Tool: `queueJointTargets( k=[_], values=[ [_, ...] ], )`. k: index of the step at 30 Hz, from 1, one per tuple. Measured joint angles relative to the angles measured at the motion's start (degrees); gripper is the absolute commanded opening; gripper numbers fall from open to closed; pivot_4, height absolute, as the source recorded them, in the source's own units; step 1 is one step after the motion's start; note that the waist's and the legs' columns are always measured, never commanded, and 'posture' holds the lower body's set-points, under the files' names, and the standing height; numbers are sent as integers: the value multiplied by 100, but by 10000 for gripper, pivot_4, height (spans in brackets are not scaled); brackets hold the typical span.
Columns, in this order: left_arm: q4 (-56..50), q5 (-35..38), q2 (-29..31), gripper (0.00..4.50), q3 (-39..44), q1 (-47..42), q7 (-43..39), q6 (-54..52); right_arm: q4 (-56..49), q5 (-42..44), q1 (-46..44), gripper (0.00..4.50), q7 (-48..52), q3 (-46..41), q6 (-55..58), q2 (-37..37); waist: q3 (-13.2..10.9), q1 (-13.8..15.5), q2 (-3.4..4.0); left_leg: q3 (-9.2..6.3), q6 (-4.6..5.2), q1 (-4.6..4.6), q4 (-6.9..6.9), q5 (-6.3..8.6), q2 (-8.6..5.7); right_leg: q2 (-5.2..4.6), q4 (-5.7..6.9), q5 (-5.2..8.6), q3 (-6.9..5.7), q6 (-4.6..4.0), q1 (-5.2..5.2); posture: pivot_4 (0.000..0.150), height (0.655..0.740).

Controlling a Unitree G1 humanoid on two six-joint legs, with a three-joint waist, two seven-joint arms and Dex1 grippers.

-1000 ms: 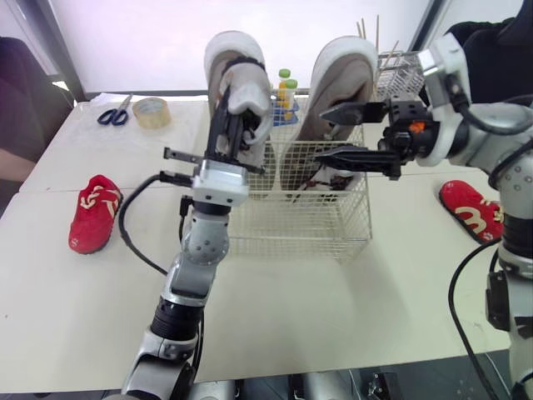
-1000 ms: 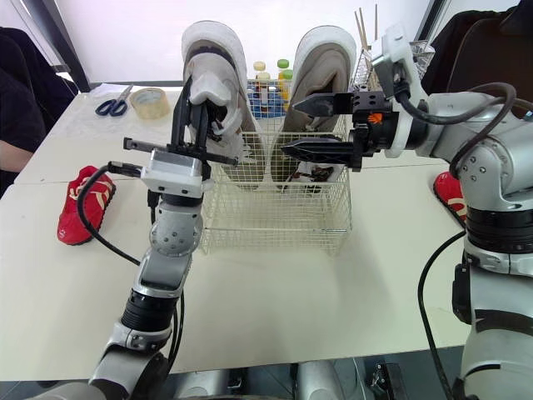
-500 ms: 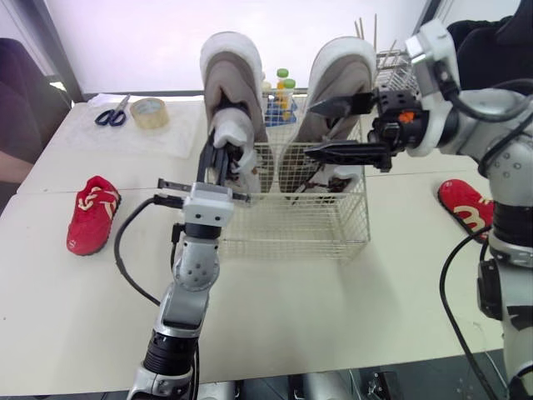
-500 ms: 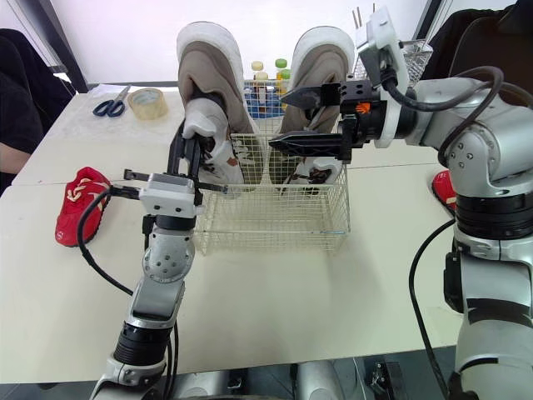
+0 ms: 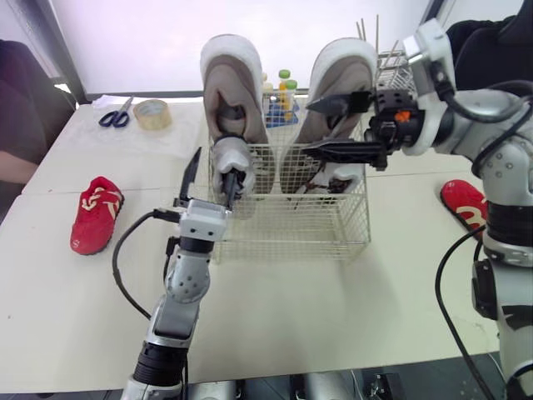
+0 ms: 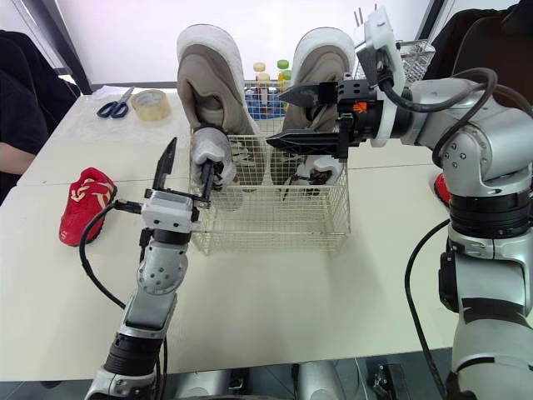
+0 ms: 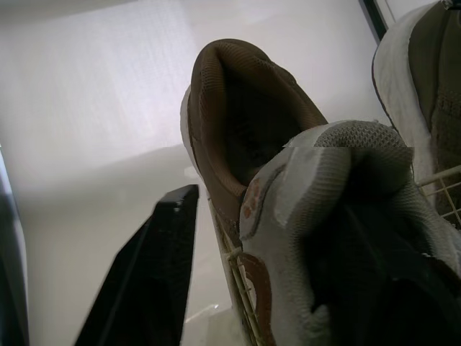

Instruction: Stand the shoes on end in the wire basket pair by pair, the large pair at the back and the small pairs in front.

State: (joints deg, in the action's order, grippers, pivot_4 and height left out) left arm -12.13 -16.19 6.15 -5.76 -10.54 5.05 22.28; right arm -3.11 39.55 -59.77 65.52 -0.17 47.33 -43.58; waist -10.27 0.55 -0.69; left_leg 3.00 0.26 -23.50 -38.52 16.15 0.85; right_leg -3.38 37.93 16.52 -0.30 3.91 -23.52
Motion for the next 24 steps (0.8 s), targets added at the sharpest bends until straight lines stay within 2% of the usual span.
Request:
queueJointTargets(
  k=[1,11,15,19,24],
  values=[
    [-59,57,18,43203,26,54,-43,-60,0,-3,2,45000,4,0,-13,3,0,-4,1,1,0,0,1,0,0,-1,-1,0,0,0,0,1500,7400],
    [-1310,1194,835,43203,760,874,-1118,-1241,301,-118,5,45000,250,3,-371,42,-1,-121,3,5,-3,-1,52,-3,1,-1,-51,-10,-8,17,-1,1500,7400],
    [-1740,2073,1317,43203,1201,995,-1678,-1966,477,-238,2,45000,372,39,-490,15,-1,-155,3,4,-3,-1,52,-3,1,-2,-59,-8,-9,14,3,1500,7400],
    [-2254,3533,1909,43203,1790,1105,-2243,-3178,709,-404,21,45000,530,46,-618,-195,-4,-154,7,4,-4,-1,53,-3,1,-2,-61,-1,-10,2,2,1500,7400],
    [-2812,7296,3245,43203,2767,1204,-2601,-5091,728,-494,234,45000,563,-70,-630,-532,-10,-125,4,-1,-5,-2,53,-3,-2,-8,-81,1,-16,-1,15,1500,7400]
  ],
)
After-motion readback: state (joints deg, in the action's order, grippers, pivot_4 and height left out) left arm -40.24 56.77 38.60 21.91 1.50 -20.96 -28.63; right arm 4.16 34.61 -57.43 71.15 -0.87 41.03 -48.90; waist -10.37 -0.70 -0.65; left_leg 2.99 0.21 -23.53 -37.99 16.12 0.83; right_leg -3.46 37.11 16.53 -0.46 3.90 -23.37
